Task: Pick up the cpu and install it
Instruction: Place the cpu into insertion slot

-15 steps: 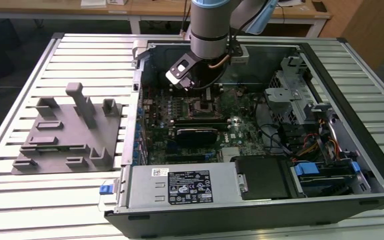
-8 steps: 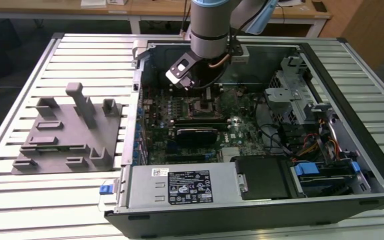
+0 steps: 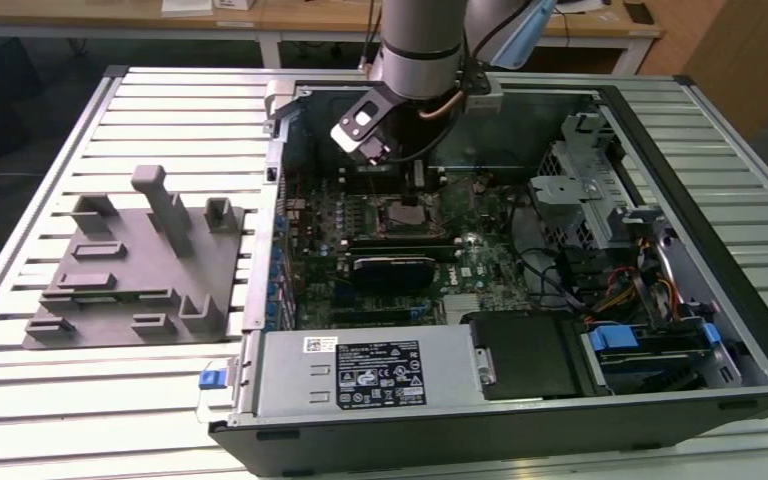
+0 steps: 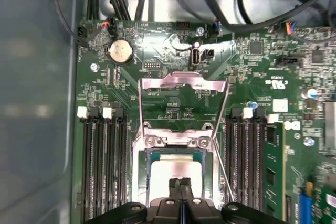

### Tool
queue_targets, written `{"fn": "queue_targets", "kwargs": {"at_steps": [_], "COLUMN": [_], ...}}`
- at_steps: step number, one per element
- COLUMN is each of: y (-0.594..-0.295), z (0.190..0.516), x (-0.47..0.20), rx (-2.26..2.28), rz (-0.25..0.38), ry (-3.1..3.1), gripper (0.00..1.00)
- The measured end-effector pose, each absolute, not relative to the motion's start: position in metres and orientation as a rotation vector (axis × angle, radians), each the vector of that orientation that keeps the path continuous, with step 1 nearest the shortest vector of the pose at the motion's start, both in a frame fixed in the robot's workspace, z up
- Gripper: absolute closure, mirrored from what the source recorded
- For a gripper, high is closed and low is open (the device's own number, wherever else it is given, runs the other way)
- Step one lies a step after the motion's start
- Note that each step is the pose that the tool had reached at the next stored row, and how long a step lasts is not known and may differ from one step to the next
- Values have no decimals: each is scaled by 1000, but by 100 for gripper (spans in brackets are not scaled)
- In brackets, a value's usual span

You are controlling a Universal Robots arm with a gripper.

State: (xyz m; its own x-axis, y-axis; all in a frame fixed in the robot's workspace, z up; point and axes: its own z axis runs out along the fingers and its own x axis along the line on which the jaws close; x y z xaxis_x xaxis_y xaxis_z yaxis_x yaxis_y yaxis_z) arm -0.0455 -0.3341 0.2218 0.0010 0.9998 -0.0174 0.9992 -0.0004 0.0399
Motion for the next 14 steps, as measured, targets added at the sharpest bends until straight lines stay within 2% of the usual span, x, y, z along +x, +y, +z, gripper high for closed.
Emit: {"fn": "queue_targets", "kwargs": {"at_steps": [14], "y": [-334], "z": [257], "x": [-46], "rx": [2191], "rz": [29], "ry": [2190], "gripper": [89]}}
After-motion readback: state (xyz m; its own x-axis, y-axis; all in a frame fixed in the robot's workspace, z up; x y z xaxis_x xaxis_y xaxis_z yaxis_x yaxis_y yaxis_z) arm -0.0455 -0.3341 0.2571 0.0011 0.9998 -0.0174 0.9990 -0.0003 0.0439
